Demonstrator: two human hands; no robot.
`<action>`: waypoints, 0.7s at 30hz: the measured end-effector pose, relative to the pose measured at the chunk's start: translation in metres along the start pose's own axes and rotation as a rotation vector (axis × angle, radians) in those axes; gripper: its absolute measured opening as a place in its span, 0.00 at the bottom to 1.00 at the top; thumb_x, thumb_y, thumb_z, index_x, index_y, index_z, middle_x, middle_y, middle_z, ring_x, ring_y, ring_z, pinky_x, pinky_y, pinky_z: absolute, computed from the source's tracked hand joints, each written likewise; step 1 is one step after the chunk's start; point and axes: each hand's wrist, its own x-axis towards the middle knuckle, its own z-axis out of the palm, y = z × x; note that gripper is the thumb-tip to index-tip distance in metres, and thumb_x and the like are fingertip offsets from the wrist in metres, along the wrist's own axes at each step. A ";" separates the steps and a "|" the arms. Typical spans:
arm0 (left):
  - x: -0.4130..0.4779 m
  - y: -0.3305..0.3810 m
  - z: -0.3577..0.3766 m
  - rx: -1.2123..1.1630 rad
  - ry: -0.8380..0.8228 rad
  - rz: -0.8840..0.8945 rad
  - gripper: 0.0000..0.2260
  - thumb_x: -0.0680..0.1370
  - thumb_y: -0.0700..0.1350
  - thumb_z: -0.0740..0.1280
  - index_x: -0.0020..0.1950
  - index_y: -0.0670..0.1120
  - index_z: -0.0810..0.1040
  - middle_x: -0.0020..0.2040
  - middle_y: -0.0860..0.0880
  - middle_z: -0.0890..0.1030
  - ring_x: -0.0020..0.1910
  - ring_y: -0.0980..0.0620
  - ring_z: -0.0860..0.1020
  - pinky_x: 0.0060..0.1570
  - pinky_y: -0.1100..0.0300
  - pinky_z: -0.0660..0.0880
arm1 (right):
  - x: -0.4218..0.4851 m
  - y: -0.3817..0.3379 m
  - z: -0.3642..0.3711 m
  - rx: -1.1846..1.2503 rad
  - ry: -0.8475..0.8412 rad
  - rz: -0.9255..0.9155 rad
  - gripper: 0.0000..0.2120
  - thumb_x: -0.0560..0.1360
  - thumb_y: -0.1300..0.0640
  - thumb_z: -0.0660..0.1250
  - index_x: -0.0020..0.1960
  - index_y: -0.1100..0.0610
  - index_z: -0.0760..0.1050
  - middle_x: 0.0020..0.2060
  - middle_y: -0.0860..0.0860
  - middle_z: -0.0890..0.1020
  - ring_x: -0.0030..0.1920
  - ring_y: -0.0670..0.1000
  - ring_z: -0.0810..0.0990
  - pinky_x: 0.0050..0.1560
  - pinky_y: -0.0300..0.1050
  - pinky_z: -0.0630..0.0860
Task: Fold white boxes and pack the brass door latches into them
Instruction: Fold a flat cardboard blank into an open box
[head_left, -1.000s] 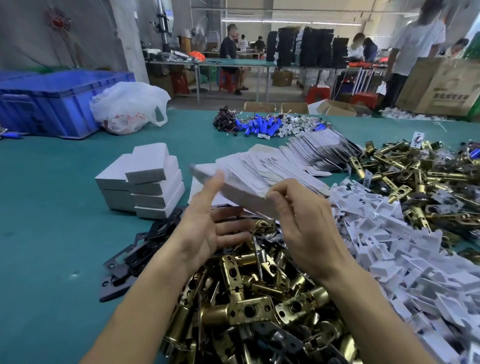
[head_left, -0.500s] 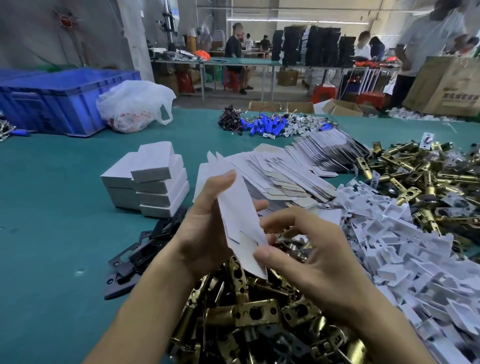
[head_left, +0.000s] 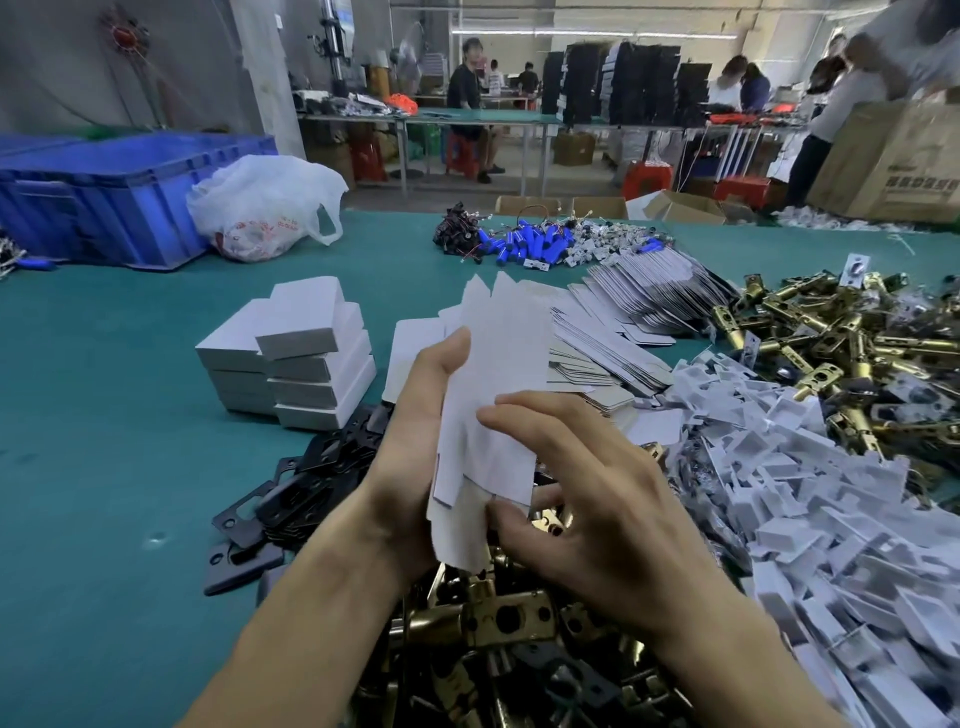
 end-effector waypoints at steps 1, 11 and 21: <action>0.001 0.000 0.000 -0.001 -0.003 0.008 0.26 0.78 0.63 0.59 0.64 0.46 0.78 0.45 0.48 0.83 0.46 0.51 0.83 0.44 0.59 0.79 | 0.000 0.000 -0.001 -0.005 0.000 0.010 0.25 0.70 0.59 0.73 0.67 0.54 0.76 0.63 0.50 0.77 0.56 0.51 0.79 0.47 0.49 0.82; 0.007 0.004 -0.013 -0.067 0.027 0.047 0.29 0.77 0.65 0.56 0.49 0.43 0.86 0.39 0.47 0.78 0.35 0.50 0.79 0.38 0.60 0.78 | -0.002 0.007 0.002 -0.103 0.109 -0.166 0.13 0.74 0.67 0.69 0.57 0.57 0.81 0.59 0.53 0.82 0.53 0.54 0.83 0.44 0.51 0.81; 0.007 0.004 -0.011 0.234 0.039 0.077 0.33 0.78 0.67 0.57 0.58 0.40 0.85 0.58 0.33 0.82 0.57 0.38 0.81 0.60 0.45 0.78 | 0.000 0.009 0.000 0.031 0.226 -0.015 0.21 0.71 0.69 0.68 0.60 0.53 0.75 0.54 0.48 0.80 0.49 0.49 0.81 0.44 0.48 0.82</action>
